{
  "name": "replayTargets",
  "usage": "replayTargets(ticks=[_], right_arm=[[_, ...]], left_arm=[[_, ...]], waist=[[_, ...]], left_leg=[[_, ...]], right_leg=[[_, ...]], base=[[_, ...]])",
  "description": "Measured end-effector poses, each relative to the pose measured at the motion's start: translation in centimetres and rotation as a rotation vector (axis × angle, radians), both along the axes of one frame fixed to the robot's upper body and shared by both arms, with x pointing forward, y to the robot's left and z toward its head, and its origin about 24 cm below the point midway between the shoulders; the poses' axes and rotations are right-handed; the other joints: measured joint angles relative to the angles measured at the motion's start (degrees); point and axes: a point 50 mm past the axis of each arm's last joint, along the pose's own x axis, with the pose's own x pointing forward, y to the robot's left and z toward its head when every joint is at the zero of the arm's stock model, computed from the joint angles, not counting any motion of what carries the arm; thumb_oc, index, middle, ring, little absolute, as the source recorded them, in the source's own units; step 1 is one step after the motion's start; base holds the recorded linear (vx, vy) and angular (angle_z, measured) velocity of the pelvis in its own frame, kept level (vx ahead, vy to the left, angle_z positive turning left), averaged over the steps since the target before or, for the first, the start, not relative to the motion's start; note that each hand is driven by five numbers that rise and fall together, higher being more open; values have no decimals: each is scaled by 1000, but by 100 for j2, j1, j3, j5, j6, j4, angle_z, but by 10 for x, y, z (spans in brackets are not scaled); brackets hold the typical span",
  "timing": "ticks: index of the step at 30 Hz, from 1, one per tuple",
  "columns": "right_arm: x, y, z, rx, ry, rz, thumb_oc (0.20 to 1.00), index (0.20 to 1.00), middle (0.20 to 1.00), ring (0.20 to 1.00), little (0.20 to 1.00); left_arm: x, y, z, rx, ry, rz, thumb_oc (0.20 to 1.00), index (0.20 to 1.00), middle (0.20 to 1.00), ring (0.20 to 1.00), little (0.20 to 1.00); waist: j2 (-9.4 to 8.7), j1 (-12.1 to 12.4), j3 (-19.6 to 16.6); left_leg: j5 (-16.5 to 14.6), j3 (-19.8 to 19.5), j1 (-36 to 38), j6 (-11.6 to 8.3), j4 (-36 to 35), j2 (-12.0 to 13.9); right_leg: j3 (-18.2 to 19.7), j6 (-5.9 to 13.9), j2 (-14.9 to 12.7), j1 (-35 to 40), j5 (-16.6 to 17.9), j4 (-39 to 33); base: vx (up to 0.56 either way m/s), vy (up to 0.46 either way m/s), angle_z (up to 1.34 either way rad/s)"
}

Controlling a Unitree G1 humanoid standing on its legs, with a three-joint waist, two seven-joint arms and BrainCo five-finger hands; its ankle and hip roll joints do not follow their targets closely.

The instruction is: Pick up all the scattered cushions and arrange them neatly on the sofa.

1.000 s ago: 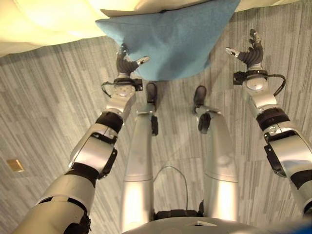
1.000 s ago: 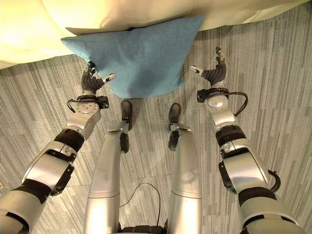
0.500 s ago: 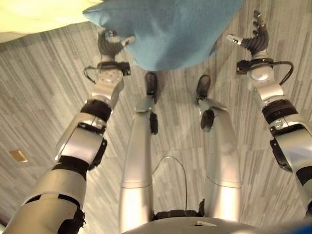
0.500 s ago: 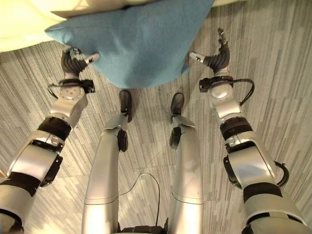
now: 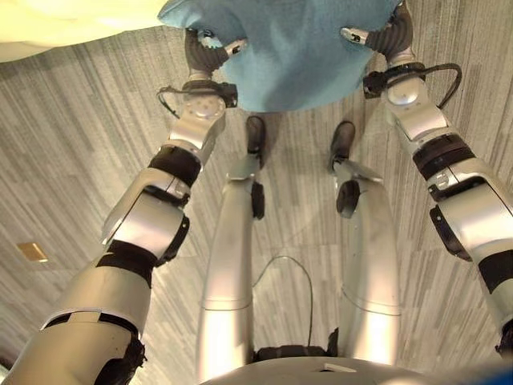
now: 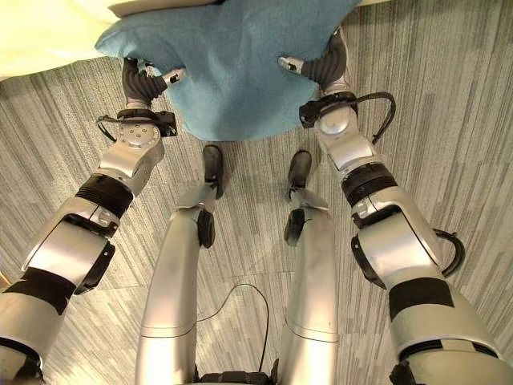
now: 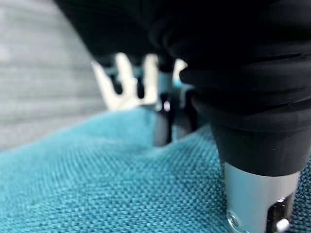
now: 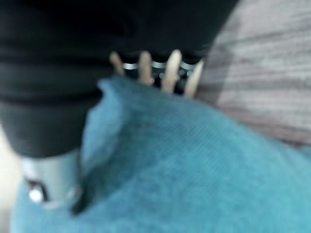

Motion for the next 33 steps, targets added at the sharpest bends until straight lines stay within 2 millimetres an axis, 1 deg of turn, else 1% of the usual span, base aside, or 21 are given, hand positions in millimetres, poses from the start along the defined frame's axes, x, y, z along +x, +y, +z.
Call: replayTargets(ticks=[6, 10, 13, 16, 17, 18, 19, 20, 21, 22, 23, 24, 25, 26, 27, 28, 29, 30, 31, 32, 33], right_arm=[[-2, 0, 8, -2, -25, 7, 200, 200, 200, 200, 200], [-3, -4, 7, -2, -26, 3, 200, 200, 200, 200, 200], [-9, -8, 4, 25, -48, 26, 200, 200, 200, 200, 200], [-13, -14, -21, 85, -5, 34, 200, 200, 200, 200, 200], [-16, -10, -43, 109, 40, 49, 200, 200, 200, 200, 200], [-22, -9, -88, 132, 130, 65, 200, 200, 200, 200, 200], [-29, -10, -113, 154, 174, 69, 200, 200, 200, 200, 200], [-32, -9, -124, 176, 195, 70, 200, 200, 200, 200, 200], [-34, -9, -130, 187, 205, 62, 200, 200, 200, 200, 200], [-34, -9, -132, 181, 210, 60, 200, 200, 200, 200, 200], [-41, -10, -143, 159, 227, 68, 200, 200, 200, 200, 200], [-43, -10, -148, 148, 240, 67, 200, 200, 200, 200, 200], [-47, -14, -159, 147, 264, 59, 200, 200, 200, 200, 200], [-57, -19, -175, 154, 304, 55, 200, 200, 200, 200, 200], [-61, -17, -190, 144, 355, 65, 200, 200, 200, 200, 200], [-64, -15, -195, 154, 373, 73, 200, 200, 200, 200, 200], [-70, -14, -207, 172, 410, 87, 200, 200, 200, 200, 200], [-89, -10, -240, 206, 513, 98, 200, 200, 200, 200, 200], [-108, -9, -261, 235, 574, 115, 200, 200, 200, 200, 200], [-124, -9, -272, 272, 603, 120, 200, 200, 200, 200, 200], [-125, -8, -272, 285, 600, 123, 200, 200, 200, 200, 200]], left_arm=[[0, -4, 6, -30, -12, -23, 200, 200, 200, 200, 200], [-3, -9, 5, -25, -21, -50, 200, 200, 200, 200, 200], [-7, -10, 4, -37, -38, -73, 200, 200, 200, 200, 200], [-17, -19, -21, -136, -13, -137, 200, 200, 200, 200, 200], [-25, -18, -41, -188, 11, -153, 200, 200, 200, 200, 200], [-35, -20, -82, -219, 90, -155, 200, 200, 200, 200, 200], [-43, -19, -105, -228, 130, -151, 200, 200, 200, 200, 200], [-47, -18, -113, -235, 146, -150, 200, 200, 200, 200, 200], [-48, -17, -119, -235, 160, -147, 200, 200, 200, 200, 200], [-49, -17, -122, -235, 167, -144, 200, 200, 200, 200, 200], [-57, -17, -139, -210, 206, -157, 200, 200, 200, 200, 200], [-60, -14, -148, -204, 232, -149, 200, 200, 200, 200, 200], [-65, -15, -153, -204, 240, -173, 200, 200, 200, 200, 200], [-74, -18, -169, -219, 283, -189, 200, 200, 200, 200, 200], [-81, -15, -186, -219, 335, -173, 200, 200, 200, 200, 200], [-84, -10, -190, -227, 345, -159, 200, 200, 200, 200, 200], [-89, -5, -197, -231, 360, -151, 200, 200, 200, 200, 200], [-104, -1, -220, -235, 432, -134, 200, 200, 200, 200, 200], [-118, 4, -233, -237, 468, -130, 200, 200, 200, 200, 200], [-132, 8, -242, -226, 491, -141, 200, 200, 200, 200, 200], [-135, 7, -244, -214, 496, -142, 200, 200, 200, 200, 200]], waist=[[0, -5, 0], [0, -3, 0], [0, -22, 0], [-12, -109, 35], [-9, -161, -23], [-32, -192, -1000], [-28, -189, -1529], [-32, -180, -1684], [-36, -175, -1715], [-34, -177, -1733], [-31, -128, -1741], [-1, -69, -1742], [-4, -26, -1734], [34, 70, -1654], [38, 91, -1648], [54, 108, -1641], [82, 106, -1625], [84, 85, -1616], [105, 56, -1649], [75, 20, -1875], [65, 6, -2028]], left_leg=[[37, -32, 20, -9, -7, 0], [54, -35, 20, -19, -5, 0], [121, -29, 160, -5, -138, 4], [356, 13, 1196, -24, -917, 0], [432, -54, 1666, -77, -1217, -22], [340, -132, 1478, -129, -1317, -34], [280, -193, 1489, -156, -1328, -27], [233, -244, 1651, -177, -1335, 8], [229, -276, 1996, -200, -1481, 50], [244, -293, 2181, -222, -1602, 51], [356, -316, 2760, -257, -1969, 47], [375, -357, 2921, -266, -2050, 57], [425, -398, 3172, -239, -2133, 52], [468, -432, 3636, -247, -2427, 55], [494, -477, 4077, -256, -2600, 62], [452, -493, 4361, -248, -2707, 53], [432, -527, 4736, -268, -2907, 56], [551, -580, 5695, -216, -3470, 115], [545, -673, 6520, -240, -3944, 151], [584, -698, 7006, -206, -4341, 155], [683, -684, 7166, -112, -4512, 144]], right_leg=[[-16, -10, 17, 27, 31, 1], [-16, -14, 19, 29, 55, 0], [-17, -11, 26, 161, 108, -113], [-43, -18, -2, 1115, 242, -622], [-104, -15, -21, 1569, 242, -833], [-127, 39, 0, 1366, 122, -873], [-185, 49, 13, 1390, 21, -875], [-231, 41, 53, 1582, -29, -911], [-276, 40, 103, 1941, -34, -1059], [-294, 44, 110, 2112, -27, -1157], [-346, 38, 106, 2653, 9, -1456], [-424, 23, 106, 2861, 25, -1547], [-493, -44, 87, 3123, 65, -1615], [-581, -42, 91, 3604, 75, -1905], [-612, -15, 112, 4080, 82, -2117], [-632, 13, 103, 4383, 37, -2214], [-716, 57, 100, 4808, 16, -2439], [-853, 77, 156, 5846, 143, -3078], [-1007, 165, 209, 6831, 223, -3783], [-1066, 248, 241, 7454, 414, -4412], [-1096, 253, 256, 7744, 675, -4883]], base=[[0, 0, 0], [0, 0, 0], [9, -15, 0], [16, -74, 8], [-5, -25, 16], [-15, -31, 14], [-47, -40, 5], [-58, -36, -2], [-128, -30, -6], [-92, -31, -3], [-50, -36, 2], [28, -30, 10], [42, -16, 15], [95, -15, 15], [135, -21, 11], [166, -23, 12], [241, -6, 17], [274, -1, 25], [313, 27, 22], [255, 40, 15], [275, 69, 3]])
